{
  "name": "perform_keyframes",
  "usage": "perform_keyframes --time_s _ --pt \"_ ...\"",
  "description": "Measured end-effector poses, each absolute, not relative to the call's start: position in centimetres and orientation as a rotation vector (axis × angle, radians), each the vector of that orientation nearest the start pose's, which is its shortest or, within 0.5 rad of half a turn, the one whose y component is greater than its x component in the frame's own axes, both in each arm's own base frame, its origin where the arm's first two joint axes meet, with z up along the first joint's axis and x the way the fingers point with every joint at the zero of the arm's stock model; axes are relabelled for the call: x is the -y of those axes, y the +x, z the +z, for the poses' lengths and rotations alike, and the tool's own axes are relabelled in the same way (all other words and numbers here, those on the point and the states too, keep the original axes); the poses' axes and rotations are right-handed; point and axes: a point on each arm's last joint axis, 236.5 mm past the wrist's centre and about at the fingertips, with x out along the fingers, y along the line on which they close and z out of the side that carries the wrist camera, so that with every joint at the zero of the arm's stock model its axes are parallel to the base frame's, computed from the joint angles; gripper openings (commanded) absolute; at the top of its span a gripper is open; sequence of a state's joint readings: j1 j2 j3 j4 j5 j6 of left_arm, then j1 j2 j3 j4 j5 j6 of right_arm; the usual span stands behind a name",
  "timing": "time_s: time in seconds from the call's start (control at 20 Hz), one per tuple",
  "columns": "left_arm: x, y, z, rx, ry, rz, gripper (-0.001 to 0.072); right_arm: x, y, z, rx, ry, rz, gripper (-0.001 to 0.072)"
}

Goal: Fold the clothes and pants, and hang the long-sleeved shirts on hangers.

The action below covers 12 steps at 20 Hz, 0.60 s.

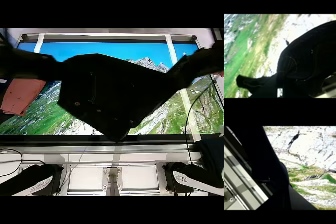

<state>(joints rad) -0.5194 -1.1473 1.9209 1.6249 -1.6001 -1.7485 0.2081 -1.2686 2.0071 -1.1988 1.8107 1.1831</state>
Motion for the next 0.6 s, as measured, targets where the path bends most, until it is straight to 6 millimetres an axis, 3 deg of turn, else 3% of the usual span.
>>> perform_keyframes --time_s 0.2,0.4,0.6 --pt "15.9 37.8 27.5 -0.813 0.089 -0.262 0.0039 -14.4 37.4 24.4 -0.939 -0.337 0.645 0.0006" --pt "14.5 43.0 26.7 -0.74 0.095 -0.184 0.004 -12.6 43.2 24.2 -0.832 -0.357 0.486 0.0006" --pt "12.2 47.0 22.8 -0.774 0.133 -0.107 0.0038 -12.0 47.0 22.1 -0.817 -0.359 0.414 0.0006"
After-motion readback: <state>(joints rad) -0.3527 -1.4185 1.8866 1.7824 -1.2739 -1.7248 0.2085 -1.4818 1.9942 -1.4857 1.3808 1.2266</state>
